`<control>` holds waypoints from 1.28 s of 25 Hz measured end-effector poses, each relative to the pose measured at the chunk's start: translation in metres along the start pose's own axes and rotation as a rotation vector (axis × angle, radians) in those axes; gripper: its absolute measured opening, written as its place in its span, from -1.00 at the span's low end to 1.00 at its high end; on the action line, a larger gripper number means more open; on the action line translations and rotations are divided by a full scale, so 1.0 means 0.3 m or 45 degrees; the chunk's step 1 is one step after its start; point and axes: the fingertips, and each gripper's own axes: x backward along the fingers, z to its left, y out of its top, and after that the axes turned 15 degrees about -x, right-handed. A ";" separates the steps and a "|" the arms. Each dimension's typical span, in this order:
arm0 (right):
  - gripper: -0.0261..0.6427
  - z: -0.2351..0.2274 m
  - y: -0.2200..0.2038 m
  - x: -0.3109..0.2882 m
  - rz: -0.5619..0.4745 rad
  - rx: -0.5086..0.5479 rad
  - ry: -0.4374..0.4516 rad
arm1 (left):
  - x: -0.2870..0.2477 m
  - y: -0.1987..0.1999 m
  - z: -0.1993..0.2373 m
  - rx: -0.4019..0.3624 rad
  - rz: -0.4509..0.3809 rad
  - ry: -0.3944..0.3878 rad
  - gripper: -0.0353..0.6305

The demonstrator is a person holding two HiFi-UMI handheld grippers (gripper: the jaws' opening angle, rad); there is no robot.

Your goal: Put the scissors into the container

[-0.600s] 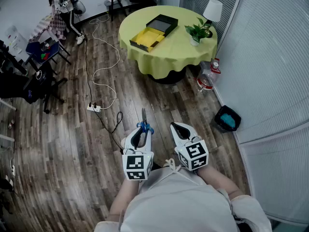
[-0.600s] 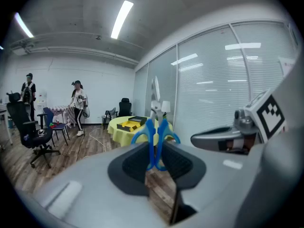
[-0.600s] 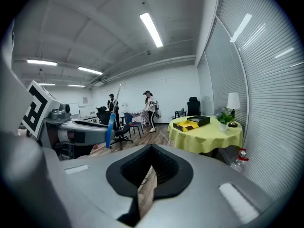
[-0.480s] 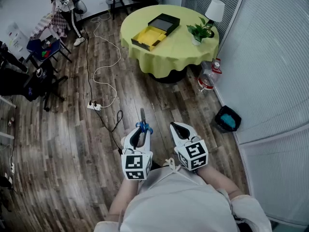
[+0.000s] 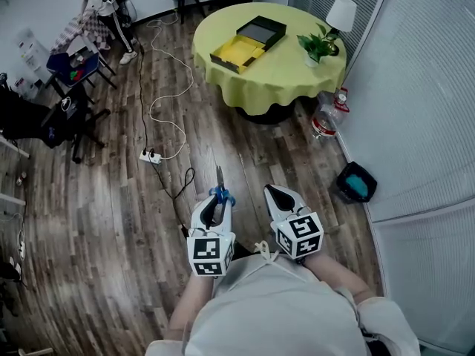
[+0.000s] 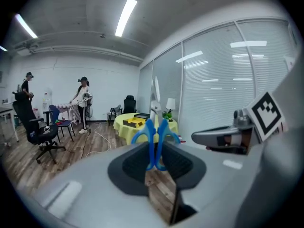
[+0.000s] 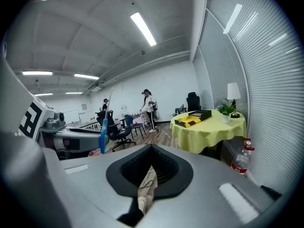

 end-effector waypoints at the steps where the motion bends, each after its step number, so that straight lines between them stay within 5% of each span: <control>1: -0.92 0.002 0.000 -0.010 0.002 -0.004 0.000 | -0.002 -0.006 0.010 0.002 0.008 0.002 -0.64; 16: -0.92 0.035 0.080 -0.455 0.077 -0.050 -0.044 | -0.269 -0.016 0.419 0.044 0.053 -0.008 -0.64; 32: -0.92 0.164 0.375 -1.232 0.095 -0.087 -0.108 | -0.755 0.079 1.165 0.008 0.030 -0.125 -0.64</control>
